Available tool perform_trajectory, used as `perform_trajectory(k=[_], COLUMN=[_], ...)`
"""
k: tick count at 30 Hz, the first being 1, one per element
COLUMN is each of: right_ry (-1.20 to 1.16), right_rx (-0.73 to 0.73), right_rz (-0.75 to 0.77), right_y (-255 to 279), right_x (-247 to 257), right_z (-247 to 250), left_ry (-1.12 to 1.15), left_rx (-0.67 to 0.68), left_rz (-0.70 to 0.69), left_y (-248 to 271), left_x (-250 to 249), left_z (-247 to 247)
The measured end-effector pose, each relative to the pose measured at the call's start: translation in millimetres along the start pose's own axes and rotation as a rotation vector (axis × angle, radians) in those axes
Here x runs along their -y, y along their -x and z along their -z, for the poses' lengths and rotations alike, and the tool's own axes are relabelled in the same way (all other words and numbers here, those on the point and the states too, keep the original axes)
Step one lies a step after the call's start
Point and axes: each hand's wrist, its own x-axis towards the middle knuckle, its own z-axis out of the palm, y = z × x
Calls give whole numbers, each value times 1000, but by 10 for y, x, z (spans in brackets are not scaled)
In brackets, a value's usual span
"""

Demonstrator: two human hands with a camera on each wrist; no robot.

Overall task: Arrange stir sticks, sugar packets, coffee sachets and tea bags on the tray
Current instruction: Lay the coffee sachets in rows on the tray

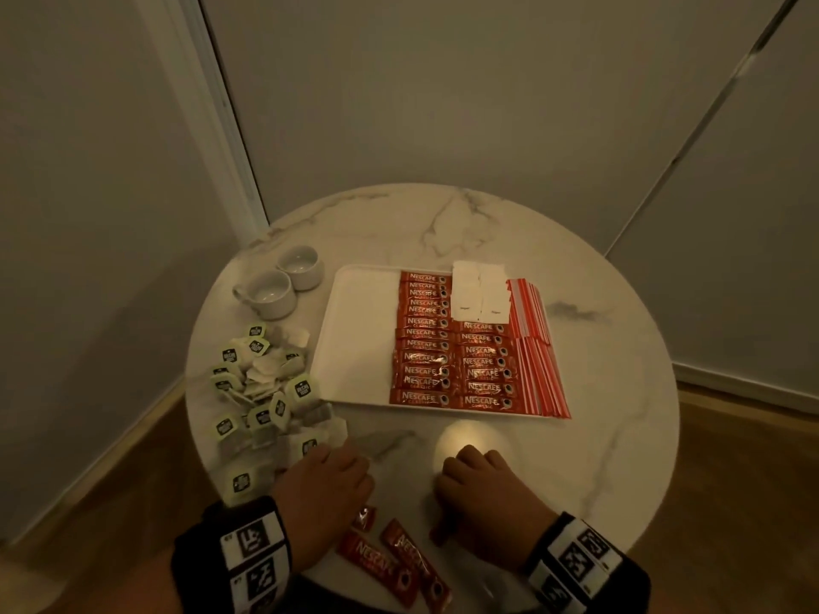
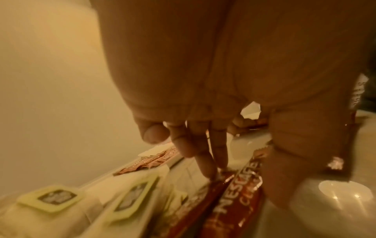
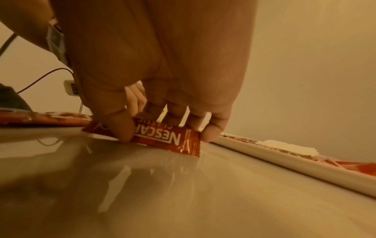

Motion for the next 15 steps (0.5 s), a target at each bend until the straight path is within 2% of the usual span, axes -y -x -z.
perform_trajectory(k=[2, 4, 8, 12, 13, 15], right_ry=[-41, -183, -477, -241, -227, -272], right_rx=[-10, -14, 120, 193, 191, 176], right_rz=[-40, -85, -121, -64, -68, -123], right_y=[26, 60, 76, -37, -58, -83], right_x=[35, 90, 233, 322, 314, 255], right_z=[58, 127, 135, -24, -52, -94], left_ry=[-5, 19, 95, 141, 161, 150], left_rx=[-61, -93, -108, -15, 38, 60], left_rz=[1, 12, 28, 6, 18, -9], left_y=[-51, -73, -86, -148, -176, -243], left_x=[-8, -17, -14, 4, 9, 24], left_z=[-23, -3, 57, 258, 267, 200])
